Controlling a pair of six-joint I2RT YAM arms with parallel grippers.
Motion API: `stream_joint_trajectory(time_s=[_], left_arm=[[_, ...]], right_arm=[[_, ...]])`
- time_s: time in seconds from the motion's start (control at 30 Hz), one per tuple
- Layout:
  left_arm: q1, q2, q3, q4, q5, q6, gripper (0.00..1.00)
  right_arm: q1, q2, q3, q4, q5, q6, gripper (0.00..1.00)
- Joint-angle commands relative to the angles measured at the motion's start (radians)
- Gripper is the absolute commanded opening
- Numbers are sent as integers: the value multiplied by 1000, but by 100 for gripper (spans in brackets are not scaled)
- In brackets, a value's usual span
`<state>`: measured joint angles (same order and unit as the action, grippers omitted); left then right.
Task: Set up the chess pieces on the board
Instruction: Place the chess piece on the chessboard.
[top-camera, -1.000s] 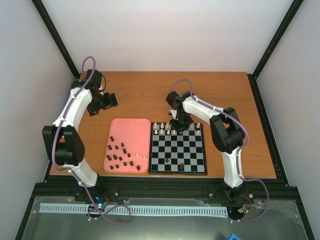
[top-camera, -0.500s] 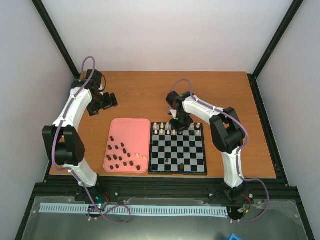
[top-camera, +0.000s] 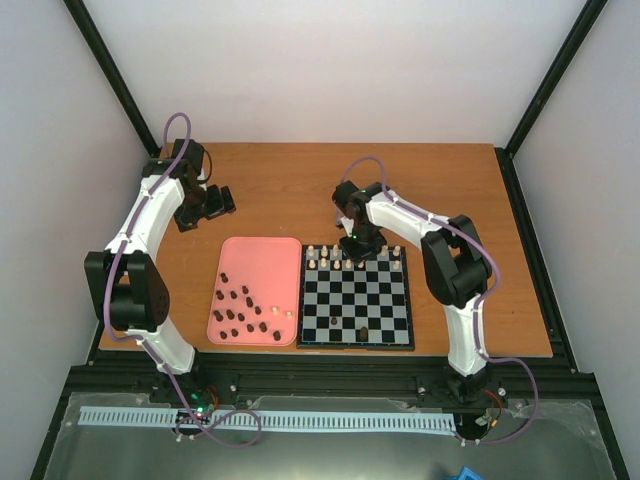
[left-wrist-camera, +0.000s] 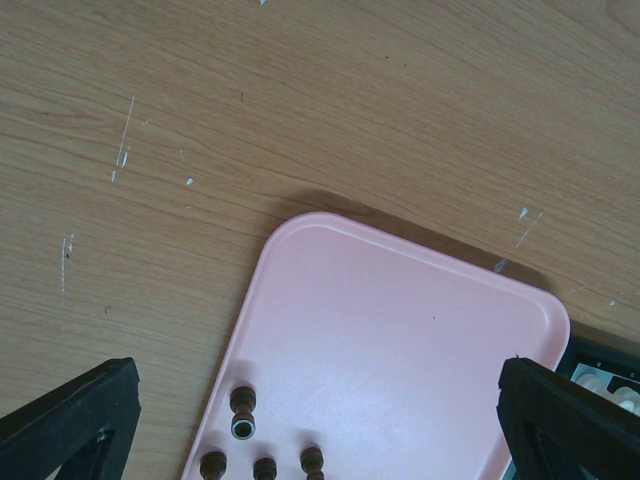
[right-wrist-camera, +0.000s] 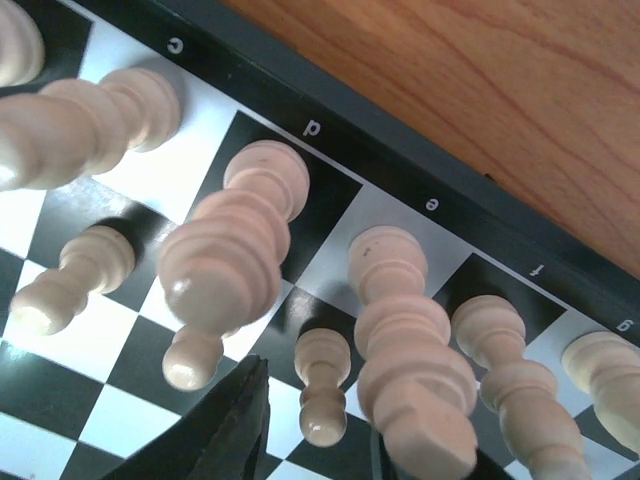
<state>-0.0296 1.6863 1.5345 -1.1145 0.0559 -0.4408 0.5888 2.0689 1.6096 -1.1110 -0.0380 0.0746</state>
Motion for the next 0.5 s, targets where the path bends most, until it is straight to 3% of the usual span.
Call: stream_joint_trajectory(time_s=[0.0,0.3,0.47], left_arm=[[5,-11,30,3,-2,10,100],[4,-23,23,8,0,7,100],[4,-31,28,7,11,4,100]], right_arm=[[-6,-77,19,-20,0,18,32],[66,-196,49,-43,-40,92,39],[205,-111,179,-46,-82,111,41]])
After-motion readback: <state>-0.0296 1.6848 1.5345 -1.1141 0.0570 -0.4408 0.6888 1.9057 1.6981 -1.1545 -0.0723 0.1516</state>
